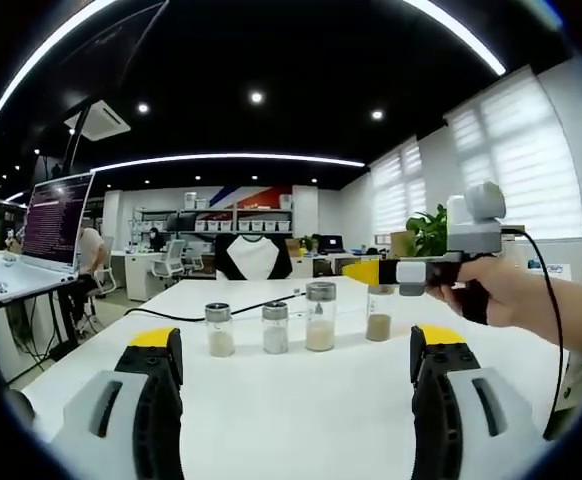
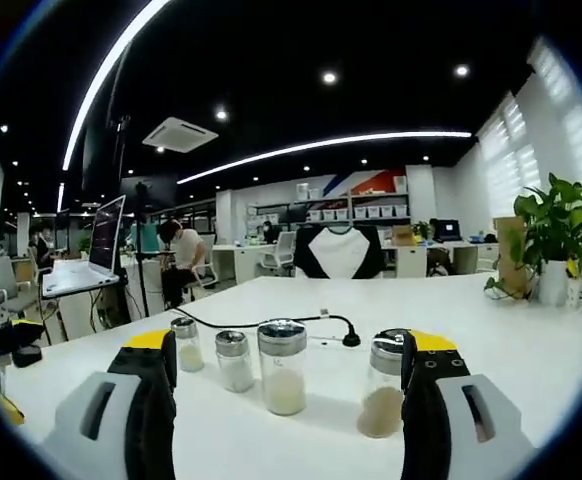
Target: Rotate the seasoning bottle until the label or dispensing opening points toward the visible target arrow and the bottle remains upright within the marked orientation range
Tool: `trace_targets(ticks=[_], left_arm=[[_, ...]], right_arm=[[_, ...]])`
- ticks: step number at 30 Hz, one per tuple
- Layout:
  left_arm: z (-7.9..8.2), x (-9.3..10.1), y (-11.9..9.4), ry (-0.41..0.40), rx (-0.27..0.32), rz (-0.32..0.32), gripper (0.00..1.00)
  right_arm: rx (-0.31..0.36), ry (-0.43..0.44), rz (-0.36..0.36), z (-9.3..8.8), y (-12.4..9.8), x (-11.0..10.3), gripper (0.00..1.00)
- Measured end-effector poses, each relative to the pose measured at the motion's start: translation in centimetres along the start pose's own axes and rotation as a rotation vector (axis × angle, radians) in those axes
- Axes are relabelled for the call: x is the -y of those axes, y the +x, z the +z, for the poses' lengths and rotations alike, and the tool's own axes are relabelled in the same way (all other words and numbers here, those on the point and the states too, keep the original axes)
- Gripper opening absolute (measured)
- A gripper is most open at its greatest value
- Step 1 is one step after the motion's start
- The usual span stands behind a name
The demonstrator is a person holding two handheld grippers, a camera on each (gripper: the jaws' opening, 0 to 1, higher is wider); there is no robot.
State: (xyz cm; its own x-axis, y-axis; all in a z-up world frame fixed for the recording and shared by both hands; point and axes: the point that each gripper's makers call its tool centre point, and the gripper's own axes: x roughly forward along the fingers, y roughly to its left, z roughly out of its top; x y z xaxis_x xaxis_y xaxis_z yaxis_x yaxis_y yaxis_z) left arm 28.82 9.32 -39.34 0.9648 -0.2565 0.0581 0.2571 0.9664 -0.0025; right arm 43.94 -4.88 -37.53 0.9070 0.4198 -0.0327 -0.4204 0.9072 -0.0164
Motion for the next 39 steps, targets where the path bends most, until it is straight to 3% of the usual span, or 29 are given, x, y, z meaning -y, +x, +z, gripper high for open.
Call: trace_targets(ticks=[18,20,26,31,39], left_arm=[[0.3,0.8,0.4,0.011,-0.004,-0.037,1.0],[0.5,0.8,0.4,0.012,-0.001,-0.034,1.0],[0.5,0.6,0.3,0.002,-0.001,-0.028,1.0],[0.6,0.1,0.2,-0.004,0.001,-0.018,1.0],[0.5,-0.2,-0.1,-0.016,0.002,-0.013,1.0]], right_arm=[[-0.043,-0.002,0.036,-1.9,6.6,-0.2,0.91],[-0.048,0.048,0.041,-2.2,7.1,-0.2,0.91],[-0.074,0.012,0.051,-3.6,7.8,-0.8,0.86],[-0.071,0.019,0.067,-4.3,9.2,-0.4,0.76],[-0.1,0.012,0.073,-5.5,10.5,-0.3,0.72]])
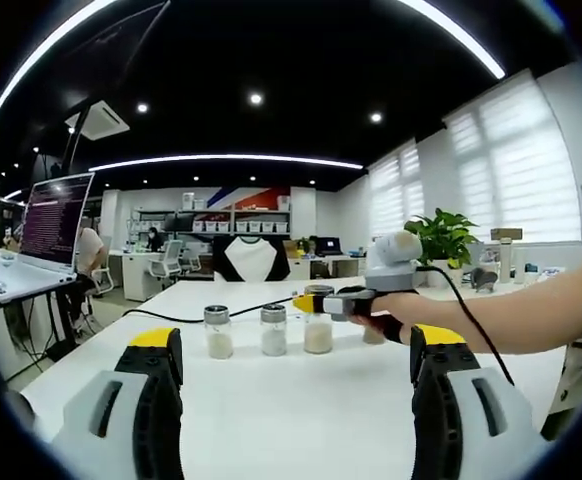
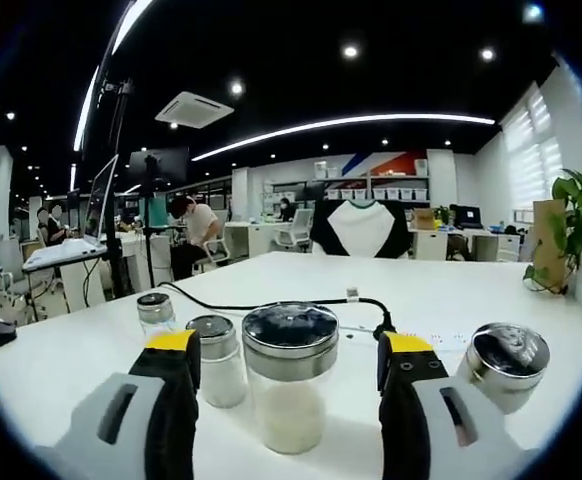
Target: Rotate the seasoning bottle until the label or dispensing opening points toward the visible target arrow and the bottle remains upright within the marked orientation range
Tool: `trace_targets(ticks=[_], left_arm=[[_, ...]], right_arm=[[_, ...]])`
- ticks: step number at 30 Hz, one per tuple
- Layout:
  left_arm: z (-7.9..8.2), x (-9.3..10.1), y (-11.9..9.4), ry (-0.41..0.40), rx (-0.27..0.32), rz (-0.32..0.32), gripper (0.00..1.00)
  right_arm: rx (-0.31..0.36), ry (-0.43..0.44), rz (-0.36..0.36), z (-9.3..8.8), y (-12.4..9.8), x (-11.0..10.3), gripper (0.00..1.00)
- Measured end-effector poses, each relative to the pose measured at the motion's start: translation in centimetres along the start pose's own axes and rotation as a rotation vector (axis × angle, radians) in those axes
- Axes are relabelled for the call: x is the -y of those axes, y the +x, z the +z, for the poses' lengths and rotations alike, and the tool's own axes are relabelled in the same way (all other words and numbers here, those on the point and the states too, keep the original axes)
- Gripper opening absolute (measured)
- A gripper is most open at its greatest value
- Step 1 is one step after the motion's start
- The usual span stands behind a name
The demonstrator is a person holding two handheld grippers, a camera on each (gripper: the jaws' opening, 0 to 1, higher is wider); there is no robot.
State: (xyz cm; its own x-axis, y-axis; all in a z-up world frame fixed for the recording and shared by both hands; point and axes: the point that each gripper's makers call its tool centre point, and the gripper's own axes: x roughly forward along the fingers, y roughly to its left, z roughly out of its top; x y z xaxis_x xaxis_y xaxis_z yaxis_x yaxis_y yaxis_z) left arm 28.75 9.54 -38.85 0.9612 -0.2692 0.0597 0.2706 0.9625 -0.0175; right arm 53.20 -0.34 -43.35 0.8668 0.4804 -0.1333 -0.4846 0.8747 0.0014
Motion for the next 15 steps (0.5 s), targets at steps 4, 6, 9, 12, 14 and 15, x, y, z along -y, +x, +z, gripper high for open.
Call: trace_targets(ticks=[4,6,9,12,14,15], left_arm=[[-0.07,0.02,-0.12,0.002,-0.002,0.001,1.0],[-0.11,0.04,-0.15,-0.003,-0.002,-0.002,1.0],[-0.27,0.07,-0.22,-0.006,-0.006,-0.005,1.0],[-0.35,0.07,-0.29,-0.006,-0.008,-0.005,1.0],[-0.39,0.05,-0.3,-0.007,-0.009,-0.004,1.0],[-0.4,0.04,-0.31,-0.007,-0.009,-0.004,1.0]], right_arm=[[0.0,0.029,0.015,-0.36,0.09,-0.12,0.66],[-0.009,0.029,0.018,-0.52,0.32,0.07,0.59],[-0.022,0.004,0.014,-0.73,0.46,0.32,0.57],[-0.022,0.033,0.014,-0.87,0.41,0.54,0.55],[-0.025,0.04,0.013,-0.97,0.47,0.63,0.54],[-0.028,0.041,0.012,-1.02,0.5,0.65,0.54]])
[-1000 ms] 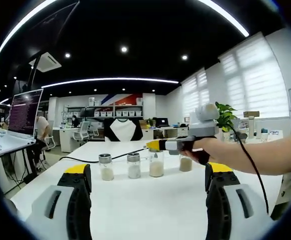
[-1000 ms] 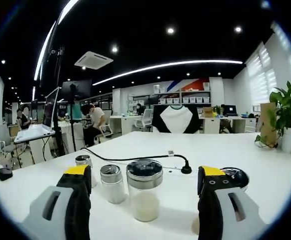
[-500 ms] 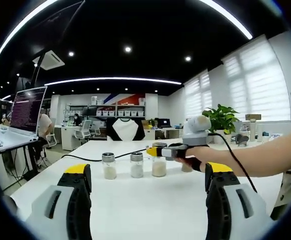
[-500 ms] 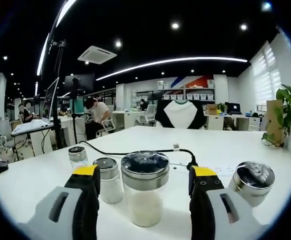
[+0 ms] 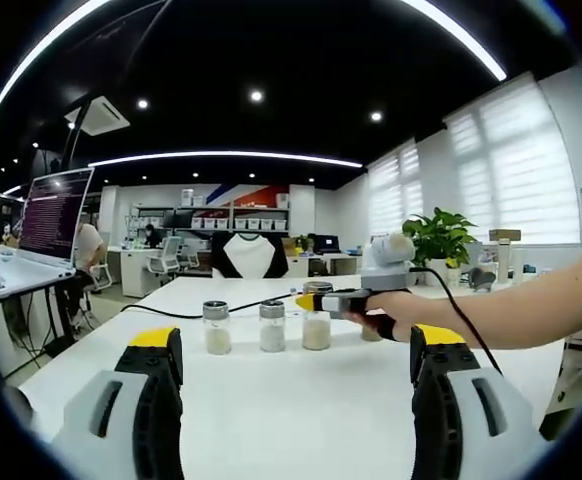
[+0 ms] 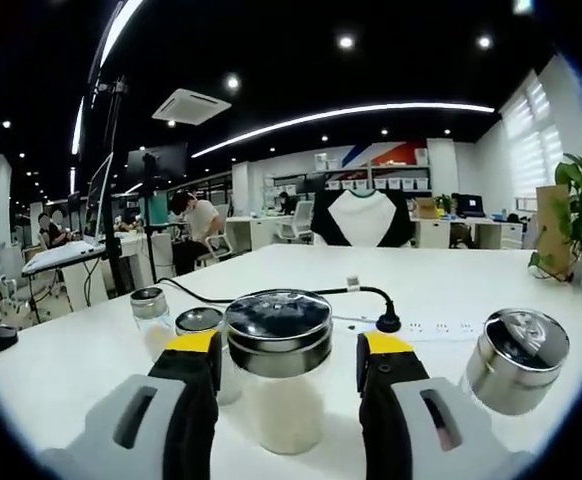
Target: Rotate the seasoning bottle until the label or dispensing opening points toward the visible target arrow and the bottle remains upright within the marked orientation range
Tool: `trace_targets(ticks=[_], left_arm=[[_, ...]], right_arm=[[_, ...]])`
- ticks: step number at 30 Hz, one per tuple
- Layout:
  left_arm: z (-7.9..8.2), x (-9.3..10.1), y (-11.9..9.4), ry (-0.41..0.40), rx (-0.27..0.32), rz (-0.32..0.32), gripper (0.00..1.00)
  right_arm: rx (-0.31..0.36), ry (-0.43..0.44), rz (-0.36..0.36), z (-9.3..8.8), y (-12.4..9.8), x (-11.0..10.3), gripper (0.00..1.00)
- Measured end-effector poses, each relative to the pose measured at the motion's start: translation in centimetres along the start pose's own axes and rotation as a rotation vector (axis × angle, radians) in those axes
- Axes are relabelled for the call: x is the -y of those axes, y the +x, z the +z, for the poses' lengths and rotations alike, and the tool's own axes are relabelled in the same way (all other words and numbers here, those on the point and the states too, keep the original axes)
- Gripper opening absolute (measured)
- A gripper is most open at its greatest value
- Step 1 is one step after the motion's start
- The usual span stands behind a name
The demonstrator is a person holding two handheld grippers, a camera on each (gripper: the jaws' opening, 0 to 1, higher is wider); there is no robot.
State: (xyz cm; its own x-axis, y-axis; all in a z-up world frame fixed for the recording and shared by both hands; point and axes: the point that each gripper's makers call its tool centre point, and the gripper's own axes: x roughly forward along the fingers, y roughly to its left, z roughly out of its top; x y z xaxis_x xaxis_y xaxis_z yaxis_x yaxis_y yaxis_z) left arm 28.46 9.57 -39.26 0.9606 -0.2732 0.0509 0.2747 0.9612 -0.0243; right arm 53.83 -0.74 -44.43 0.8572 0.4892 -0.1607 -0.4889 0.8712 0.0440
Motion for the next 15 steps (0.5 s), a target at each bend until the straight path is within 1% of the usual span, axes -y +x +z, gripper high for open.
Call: trace_targets(ticks=[2,5,6,9,13,14,15], left_arm=[[0.0,-0.1,0.0,-0.001,-0.001,0.005,1.0],[-0.1,-0.3,-0.1,-0.009,-0.002,0.009,1.0],[-0.2,-0.3,-0.1,-0.01,-0.004,0.011,1.0],[-0.3,-0.4,-0.2,-0.009,-0.009,0.015,0.99],[-0.4,-0.7,-0.2,-0.016,-0.012,0.021,0.99],[-0.4,-0.7,-0.2,-0.019,-0.011,0.023,0.99],[-0.4,-0.8,-0.2,-0.024,-0.008,0.025,0.99]], right_arm=[[-0.002,0.0,0.004,0.0,0.2,0.0,0.52],[-0.002,-0.012,0.013,0.0,0.1,-0.5,0.47],[-0.006,-0.03,0.013,0.0,0.2,-0.6,0.45],[-0.005,-0.038,0.023,0.0,0.2,-1.2,0.42],[-0.001,-0.036,0.022,0.0,0.2,-1.2,0.42],[0.004,-0.027,0.026,0.0,0.1,-1.2,0.42],[0.004,-0.002,0.014,-0.1,0.3,-1.0,0.41]])
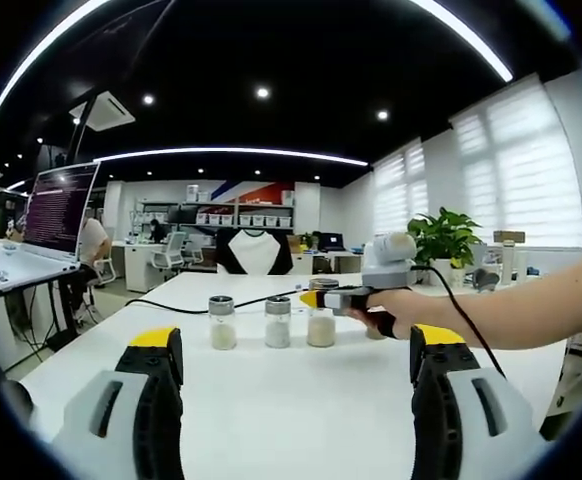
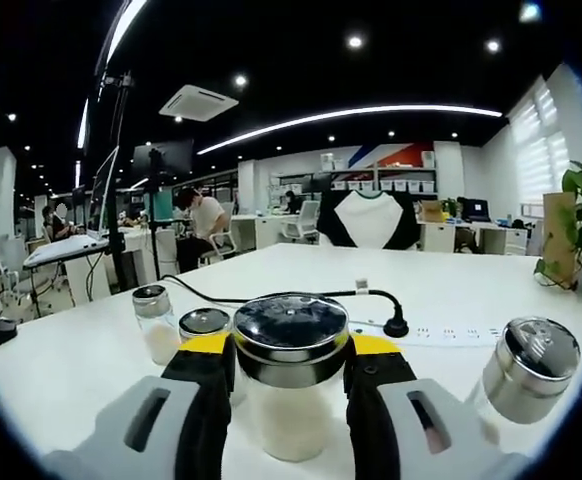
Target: Rotate the seasoning bottle until the label or dispensing opening points toward the visible target arrow and the bottle remains upright within the marked orientation range
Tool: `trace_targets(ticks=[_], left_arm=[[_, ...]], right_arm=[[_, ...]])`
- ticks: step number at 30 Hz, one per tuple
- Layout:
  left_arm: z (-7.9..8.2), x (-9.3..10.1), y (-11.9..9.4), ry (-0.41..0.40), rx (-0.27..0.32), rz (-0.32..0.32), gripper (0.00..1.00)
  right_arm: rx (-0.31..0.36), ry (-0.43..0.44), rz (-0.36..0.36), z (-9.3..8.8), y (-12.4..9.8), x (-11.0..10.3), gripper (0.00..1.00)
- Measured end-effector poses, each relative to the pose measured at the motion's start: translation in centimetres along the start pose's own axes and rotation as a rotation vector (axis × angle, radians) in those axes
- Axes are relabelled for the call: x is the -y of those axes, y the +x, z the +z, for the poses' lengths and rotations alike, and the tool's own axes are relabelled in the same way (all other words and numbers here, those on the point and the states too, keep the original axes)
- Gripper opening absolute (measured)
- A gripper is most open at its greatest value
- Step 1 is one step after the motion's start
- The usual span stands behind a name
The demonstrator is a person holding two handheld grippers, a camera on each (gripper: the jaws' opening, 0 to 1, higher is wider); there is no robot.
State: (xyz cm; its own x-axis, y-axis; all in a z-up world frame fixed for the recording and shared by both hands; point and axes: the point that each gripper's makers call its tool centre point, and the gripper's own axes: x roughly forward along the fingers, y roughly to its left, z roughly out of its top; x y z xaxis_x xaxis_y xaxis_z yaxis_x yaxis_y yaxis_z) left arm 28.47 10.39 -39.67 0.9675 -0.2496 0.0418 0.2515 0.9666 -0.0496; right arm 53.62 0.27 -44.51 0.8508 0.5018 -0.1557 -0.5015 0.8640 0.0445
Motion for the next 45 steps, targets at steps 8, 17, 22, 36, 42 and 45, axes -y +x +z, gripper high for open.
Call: trace_targets(ticks=[8,17,22,36,42,45], left_arm=[[-0.1,-0.2,0.1,-0.003,-0.004,0.005,0.99],[0.0,-0.3,0.0,-0.012,0.003,0.005,0.99],[0.2,-0.2,0.2,0.006,0.011,0.011,0.98],[-0.2,-0.4,0.4,-0.007,-0.002,0.016,0.98],[-0.3,-0.2,0.4,0.017,-0.007,0.015,0.98],[-0.4,-0.1,0.5,0.015,-0.01,0.013,0.98]], right_arm=[[-0.031,-0.044,-0.004,-0.4,-0.2,-0.2,0.4],[-0.049,-0.056,0.004,-0.4,-0.6,-0.5,0.39],[-0.06,-0.058,0.011,-0.5,-0.7,-0.5,0.39],[-0.119,-0.058,0.033,-0.8,-2.1,-0.5,0.39],[-0.123,-0.051,0.021,-0.8,-3.0,-0.3,0.39],[-0.118,-0.053,0.021,-0.8,-4.0,-0.4,0.39]])
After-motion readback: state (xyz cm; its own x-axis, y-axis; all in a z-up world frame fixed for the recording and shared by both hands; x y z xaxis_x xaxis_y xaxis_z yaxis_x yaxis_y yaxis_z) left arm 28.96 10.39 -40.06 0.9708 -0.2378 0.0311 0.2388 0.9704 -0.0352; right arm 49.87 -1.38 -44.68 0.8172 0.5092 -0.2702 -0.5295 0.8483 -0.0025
